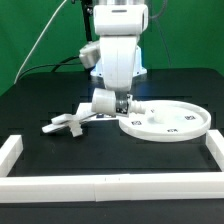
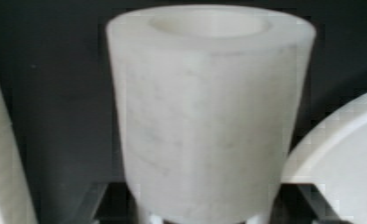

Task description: Assemble round table

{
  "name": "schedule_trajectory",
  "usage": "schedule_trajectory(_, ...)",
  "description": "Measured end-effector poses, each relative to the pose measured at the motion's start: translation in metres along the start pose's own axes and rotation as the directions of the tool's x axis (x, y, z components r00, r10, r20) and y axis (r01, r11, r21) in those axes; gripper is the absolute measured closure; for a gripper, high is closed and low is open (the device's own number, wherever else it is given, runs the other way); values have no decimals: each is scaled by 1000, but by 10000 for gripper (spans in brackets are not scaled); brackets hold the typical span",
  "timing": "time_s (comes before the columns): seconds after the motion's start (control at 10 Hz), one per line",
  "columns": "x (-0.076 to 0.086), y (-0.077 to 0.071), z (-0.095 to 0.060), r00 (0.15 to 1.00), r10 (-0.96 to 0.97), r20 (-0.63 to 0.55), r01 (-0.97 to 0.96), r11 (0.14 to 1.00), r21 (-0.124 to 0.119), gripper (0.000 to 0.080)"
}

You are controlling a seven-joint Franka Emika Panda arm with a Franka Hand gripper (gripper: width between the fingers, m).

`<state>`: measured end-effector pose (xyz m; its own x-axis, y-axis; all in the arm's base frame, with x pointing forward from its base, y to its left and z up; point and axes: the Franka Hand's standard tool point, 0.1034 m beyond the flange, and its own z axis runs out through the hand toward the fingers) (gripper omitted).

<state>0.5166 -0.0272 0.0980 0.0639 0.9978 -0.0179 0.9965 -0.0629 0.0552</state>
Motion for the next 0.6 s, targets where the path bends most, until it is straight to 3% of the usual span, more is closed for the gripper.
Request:
schedule_trajectory(0.4,-2,1,2,1000,15,1,-15,1000,5,486)
schedule_trajectory(0.6,-37,-21,-26,993,-115,13,114,992,47,486)
